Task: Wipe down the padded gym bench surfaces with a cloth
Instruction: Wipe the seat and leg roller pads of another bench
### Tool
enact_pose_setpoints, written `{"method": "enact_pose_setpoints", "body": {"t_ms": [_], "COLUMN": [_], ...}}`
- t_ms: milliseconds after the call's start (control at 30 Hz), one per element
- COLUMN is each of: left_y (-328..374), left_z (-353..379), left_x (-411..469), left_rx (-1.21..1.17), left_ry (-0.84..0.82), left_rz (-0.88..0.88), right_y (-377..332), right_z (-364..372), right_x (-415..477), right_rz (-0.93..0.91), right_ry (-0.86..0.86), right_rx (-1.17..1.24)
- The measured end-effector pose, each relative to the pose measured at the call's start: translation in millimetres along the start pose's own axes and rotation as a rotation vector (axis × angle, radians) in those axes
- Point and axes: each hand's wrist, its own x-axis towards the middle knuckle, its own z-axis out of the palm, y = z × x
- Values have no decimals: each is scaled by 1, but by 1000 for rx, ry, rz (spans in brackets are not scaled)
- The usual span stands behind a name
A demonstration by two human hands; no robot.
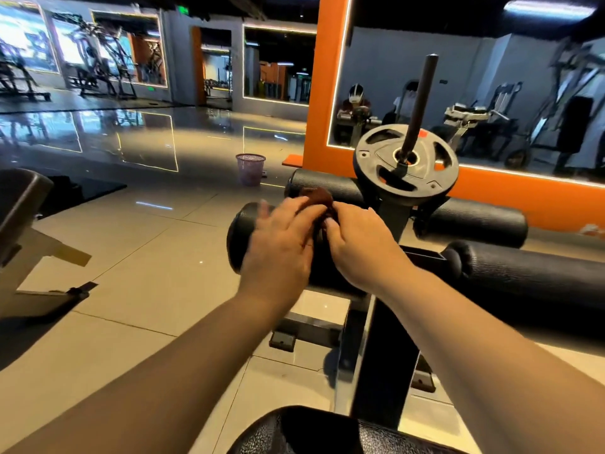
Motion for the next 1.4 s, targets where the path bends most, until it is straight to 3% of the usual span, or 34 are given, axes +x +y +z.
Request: {"method": "enact_pose_setpoints", "body": {"t_ms": [100,167,300,367,400,500,567,667,767,833,900,1000,1100,1200,1267,1333,1400], "left_y": [-25,-12,17,-1,-14,-26,-7,26,32,21,4,-1,28,78,109,115,91], "left_z": [-12,-6,17,9,4,-6,4,32,26,14,6,5,28,63,74,72,62], "left_x": [19,16,-32,-34,-27,-10,-14,-41,-71,-107,-158,-225,-237,-235,-235,-237,-237], "left_rx": [-37,-86,-50,3,13,-83,-89,-95,-182,-193,-163,-47,55,92,77,35,30], "left_ry": [176,200,34,20,54,256,304,149,19,-87,-294,-468,-451,-542,-711,-801,-759], "left_rz": [-213,-288,55,141,100,-244,-297,16,74,24,-105,-286,-389,-220,-30,138,96], "right_y": [1,-2,-4,0,2,10,13,14,13,13,14,23,34,51,63,69,68], "right_z": [-8,-7,0,2,1,1,4,-4,-19,-24,-21,-1,13,23,24,25,25], "right_x": [13,16,-8,-27,-35,-46,-37,-19,-23,-53,-98,-180,-255,-306,-327,-339,-348], "right_rz": [193,224,83,-8,-28,-38,-19,-13,28,32,-22,-44,173,468,594,620,586], "right_ry": [-76,-41,157,167,130,5,-24,-67,-86,59,147,64,-50,-103,-150,-217,-236], "right_rx": [160,78,57,88,105,143,146,217,356,328,286,258,307,348,312,293,293]}}
